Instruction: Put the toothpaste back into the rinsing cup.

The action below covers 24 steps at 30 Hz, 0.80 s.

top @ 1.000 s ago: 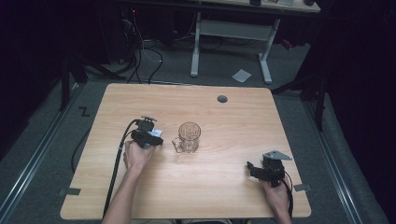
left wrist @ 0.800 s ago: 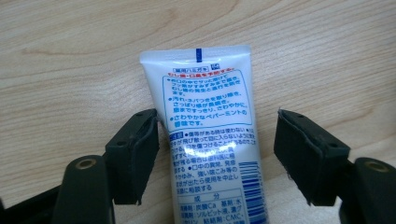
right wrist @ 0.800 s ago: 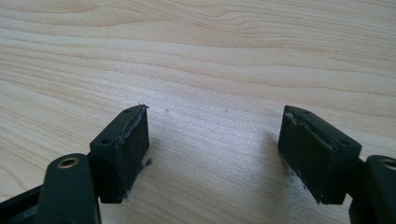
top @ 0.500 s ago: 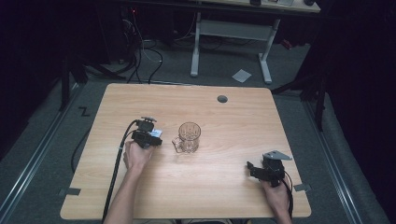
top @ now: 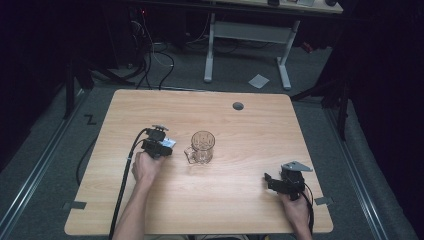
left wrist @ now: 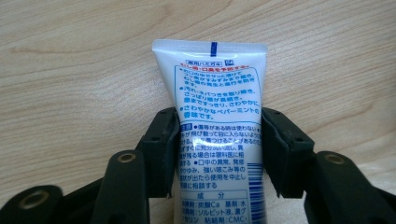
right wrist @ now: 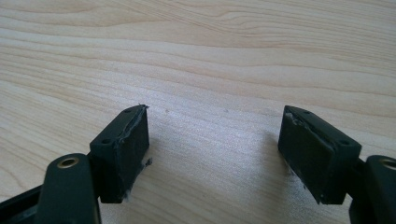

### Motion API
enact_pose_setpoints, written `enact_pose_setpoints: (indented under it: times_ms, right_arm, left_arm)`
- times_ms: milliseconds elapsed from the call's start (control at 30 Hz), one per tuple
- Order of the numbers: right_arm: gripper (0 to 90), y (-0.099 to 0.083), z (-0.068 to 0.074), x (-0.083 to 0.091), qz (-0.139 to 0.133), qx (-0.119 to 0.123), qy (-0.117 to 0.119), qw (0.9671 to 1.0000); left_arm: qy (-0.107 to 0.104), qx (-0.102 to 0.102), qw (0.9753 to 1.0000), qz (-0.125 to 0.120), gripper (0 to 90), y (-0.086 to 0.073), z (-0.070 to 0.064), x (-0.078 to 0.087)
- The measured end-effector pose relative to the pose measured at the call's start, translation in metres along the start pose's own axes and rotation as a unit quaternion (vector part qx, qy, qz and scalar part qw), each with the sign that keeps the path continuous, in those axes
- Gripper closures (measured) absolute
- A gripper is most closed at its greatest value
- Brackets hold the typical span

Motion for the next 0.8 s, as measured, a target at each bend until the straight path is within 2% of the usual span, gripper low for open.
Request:
enact_pose_setpoints:
  times_ms: [133,233,433,800]
  right_arm:
    - [24.6,0.0,0.0,0.0,0.0,0.0,0.0,1.0]
    - [24.6,0.0001,0.0,0.0,0.0,-0.001,-0.001,1.0]
    - [24.6,0.0003,-0.0001,-0.0003,0.0,-0.001,-0.001,1.0]
    - [24.6,0.0005,-0.0002,-0.0005,0.0,-0.001,-0.001,1.0]
  left_arm:
    - [-0.004,-0.003,1.0,-0.001,54.7,-0.0001,0.0011,0.0011]
    - [0.002,-0.015,0.9999,-0.001,56.4,-0.0004,-0.0002,0.0015]
    - [0.002,-0.024,0.9997,-0.003,59.5,-0.0008,-0.0005,0.0032]
    - [-0.013,-0.031,0.9994,-0.005,65.2,-0.0007,0.0022,0.0073]
Point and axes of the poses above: each handheld gripper's, and its own axes: x roughly backward along the jaws, y roughly out of its top, z roughly to its left, the point moved 5 cm from there along -x, roughly forward along the jaws, and after that the axes turned 1 degree about x, right-handed, at the moved point
